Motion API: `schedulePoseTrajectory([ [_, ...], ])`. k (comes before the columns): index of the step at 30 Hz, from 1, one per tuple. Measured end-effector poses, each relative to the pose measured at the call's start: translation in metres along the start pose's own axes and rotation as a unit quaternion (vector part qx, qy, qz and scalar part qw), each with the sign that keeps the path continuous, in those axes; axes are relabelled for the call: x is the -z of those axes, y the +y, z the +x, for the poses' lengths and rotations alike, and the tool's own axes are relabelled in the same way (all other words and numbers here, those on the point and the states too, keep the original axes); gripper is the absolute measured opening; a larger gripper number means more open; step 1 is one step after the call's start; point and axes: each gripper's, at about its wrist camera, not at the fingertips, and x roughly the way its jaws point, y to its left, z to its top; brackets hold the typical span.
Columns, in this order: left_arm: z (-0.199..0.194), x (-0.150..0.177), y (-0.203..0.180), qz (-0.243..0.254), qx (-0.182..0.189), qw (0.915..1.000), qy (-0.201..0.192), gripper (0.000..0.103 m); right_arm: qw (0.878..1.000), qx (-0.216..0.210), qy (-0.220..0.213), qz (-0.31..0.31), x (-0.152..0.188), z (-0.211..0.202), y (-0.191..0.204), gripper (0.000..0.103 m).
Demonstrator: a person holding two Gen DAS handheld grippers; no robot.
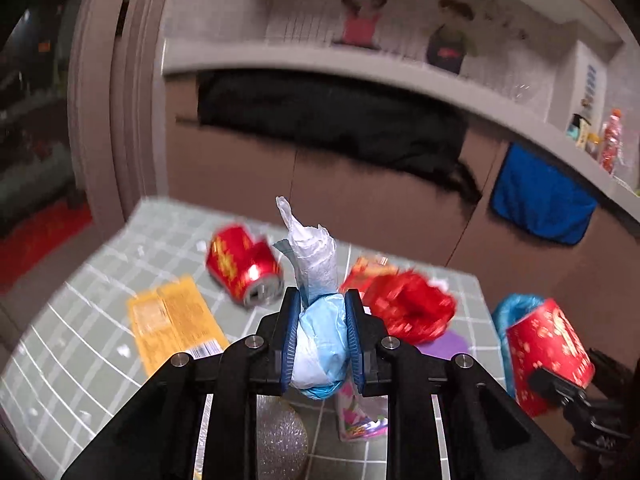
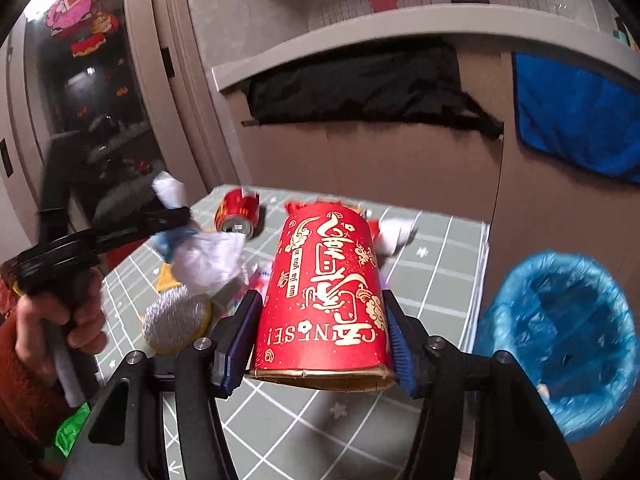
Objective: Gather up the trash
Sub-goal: 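Carry both items over the blue bin and open both tools to drop them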
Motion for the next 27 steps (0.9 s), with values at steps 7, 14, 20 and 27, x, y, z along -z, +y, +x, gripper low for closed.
schedulePoseTrajectory([
  [7, -0.031, -0.017, -0.054, 0.043, 0.051, 0.9972, -0.034, 0.023, 0.998, 0.031, -0.046, -0.008, -0.023, -0.031, -0.017, 0.055],
  [14, -0.001, -0.013, -0.148, 0.087, 0.122, 0.9885, -0.024, 0.023, 0.991, 0.097, -0.086, 0.023, -0.029, -0.079, -0.087, 0.055],
  [20, 0.027, 0.004, -0.220, 0.131, 0.153, 0.9795, -0.004, 0.023, 0.982, 0.151, -0.095, 0.060, -0.021, -0.104, -0.150, 0.055],
  [27, 0.053, 0.016, -0.268, 0.152, 0.166, 0.9742, 0.021, 0.023, 0.978, 0.171, -0.083, 0.089, -0.007, -0.104, -0.194, 0.055],
])
